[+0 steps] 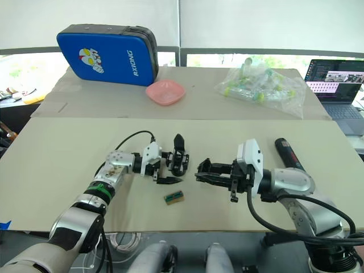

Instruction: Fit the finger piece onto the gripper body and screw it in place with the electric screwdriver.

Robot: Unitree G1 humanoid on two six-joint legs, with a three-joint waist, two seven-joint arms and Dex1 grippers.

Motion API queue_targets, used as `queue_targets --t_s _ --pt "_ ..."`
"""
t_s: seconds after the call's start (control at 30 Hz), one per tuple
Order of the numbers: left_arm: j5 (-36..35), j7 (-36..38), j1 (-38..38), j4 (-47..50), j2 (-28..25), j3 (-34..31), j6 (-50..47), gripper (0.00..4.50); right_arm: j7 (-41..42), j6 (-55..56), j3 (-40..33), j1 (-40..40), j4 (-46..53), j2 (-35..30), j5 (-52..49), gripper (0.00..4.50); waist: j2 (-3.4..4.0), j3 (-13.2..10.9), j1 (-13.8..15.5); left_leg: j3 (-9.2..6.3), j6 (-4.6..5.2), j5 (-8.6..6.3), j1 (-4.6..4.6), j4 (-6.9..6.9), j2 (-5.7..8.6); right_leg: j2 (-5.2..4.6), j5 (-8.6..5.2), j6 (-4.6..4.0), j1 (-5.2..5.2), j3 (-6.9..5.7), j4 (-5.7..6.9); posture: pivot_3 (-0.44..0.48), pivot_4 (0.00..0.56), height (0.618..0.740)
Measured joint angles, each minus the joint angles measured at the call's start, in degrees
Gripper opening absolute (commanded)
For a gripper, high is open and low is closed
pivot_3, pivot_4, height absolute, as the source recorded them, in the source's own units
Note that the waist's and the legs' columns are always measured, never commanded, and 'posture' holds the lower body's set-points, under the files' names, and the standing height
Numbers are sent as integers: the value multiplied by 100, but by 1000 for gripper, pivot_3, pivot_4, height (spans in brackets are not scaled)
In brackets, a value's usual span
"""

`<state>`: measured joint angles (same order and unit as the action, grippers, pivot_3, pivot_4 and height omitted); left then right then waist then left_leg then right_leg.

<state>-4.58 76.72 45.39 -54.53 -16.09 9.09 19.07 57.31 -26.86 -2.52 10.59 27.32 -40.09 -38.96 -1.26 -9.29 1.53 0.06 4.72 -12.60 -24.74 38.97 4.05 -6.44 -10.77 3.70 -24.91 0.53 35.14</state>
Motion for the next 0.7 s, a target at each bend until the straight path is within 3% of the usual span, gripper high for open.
queue_targets --t_s 0.1,0.3,0.7 --pt "5 20 3 -38 -1 -6 106 2297 4 24 2 8 -1 31 35 427 0 0 -3 0 0 0 0 0 0 0 0 0 -1 0 0 0 150 740" --pt "156 53 151 -160 -43 110 221 2318 10 202 414 688 -138 377 292 427 0 0 -21 -1 -1 1 2 3 1 3 0 0 0 -3 6 0 150 740" --pt "160 29 190 -245 -10 83 175 2318 -114 505 1544 1836 -1541 1246 1545 427 0 1 -24 -1 0 1 3 13 8 2 1 2 -12 -11 20 0 150 740"
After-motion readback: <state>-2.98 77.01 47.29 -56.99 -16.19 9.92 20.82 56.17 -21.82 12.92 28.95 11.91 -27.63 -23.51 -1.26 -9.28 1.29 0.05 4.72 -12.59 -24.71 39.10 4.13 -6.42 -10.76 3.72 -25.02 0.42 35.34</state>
